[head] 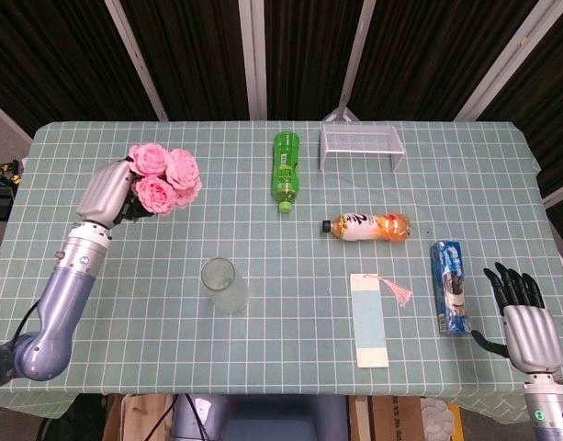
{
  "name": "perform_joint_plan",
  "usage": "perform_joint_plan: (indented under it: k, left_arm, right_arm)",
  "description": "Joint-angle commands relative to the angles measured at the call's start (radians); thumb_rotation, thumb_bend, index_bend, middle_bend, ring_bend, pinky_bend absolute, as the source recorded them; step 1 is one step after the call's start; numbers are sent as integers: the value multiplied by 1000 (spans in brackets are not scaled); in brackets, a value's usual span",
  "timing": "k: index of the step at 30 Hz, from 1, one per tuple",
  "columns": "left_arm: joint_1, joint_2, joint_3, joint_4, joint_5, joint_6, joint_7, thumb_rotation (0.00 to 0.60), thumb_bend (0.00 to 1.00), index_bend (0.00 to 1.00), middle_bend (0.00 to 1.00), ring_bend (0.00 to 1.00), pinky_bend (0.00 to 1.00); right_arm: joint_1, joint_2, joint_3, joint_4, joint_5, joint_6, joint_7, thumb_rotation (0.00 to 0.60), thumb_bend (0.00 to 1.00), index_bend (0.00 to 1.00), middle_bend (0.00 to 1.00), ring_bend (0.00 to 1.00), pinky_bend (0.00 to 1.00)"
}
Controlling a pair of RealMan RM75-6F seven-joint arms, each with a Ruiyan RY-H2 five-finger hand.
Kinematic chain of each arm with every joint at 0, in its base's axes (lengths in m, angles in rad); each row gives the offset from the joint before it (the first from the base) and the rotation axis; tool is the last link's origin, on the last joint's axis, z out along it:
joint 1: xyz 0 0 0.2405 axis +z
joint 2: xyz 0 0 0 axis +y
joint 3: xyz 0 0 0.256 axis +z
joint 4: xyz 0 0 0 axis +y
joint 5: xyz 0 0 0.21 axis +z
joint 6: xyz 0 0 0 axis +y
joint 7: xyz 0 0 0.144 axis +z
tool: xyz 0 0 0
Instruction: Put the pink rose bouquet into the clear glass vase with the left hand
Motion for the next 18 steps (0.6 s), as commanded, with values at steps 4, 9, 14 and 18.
perform_joint_plan:
  k: [4,9,14,18]
  left_arm:
    - [116,145,-143,-179,147,-97,-372,600,535,437,481,300,288]
    - [146,148,-187,-233,225,-111,-594,600,535,442,486,300,288]
    - [150,143,-210,-262,291,-109,-721,600,535,445,486,299,288]
    - [132,131,-193,-278,332,-97,-710,600,535,450,492,299,288]
  right_arm:
    - [-4,3,0,-5,0,6,-1,600,189,87,36,0,0]
    - [-6,4,0,-6,-3,10,2,600,189,88,37,0,0]
    - [-6,3,1,-4,-1,10,2,600,189,87,36,0,0]
    - [-4,0,0,-1,-4,7,3,600,189,88,36,0,0]
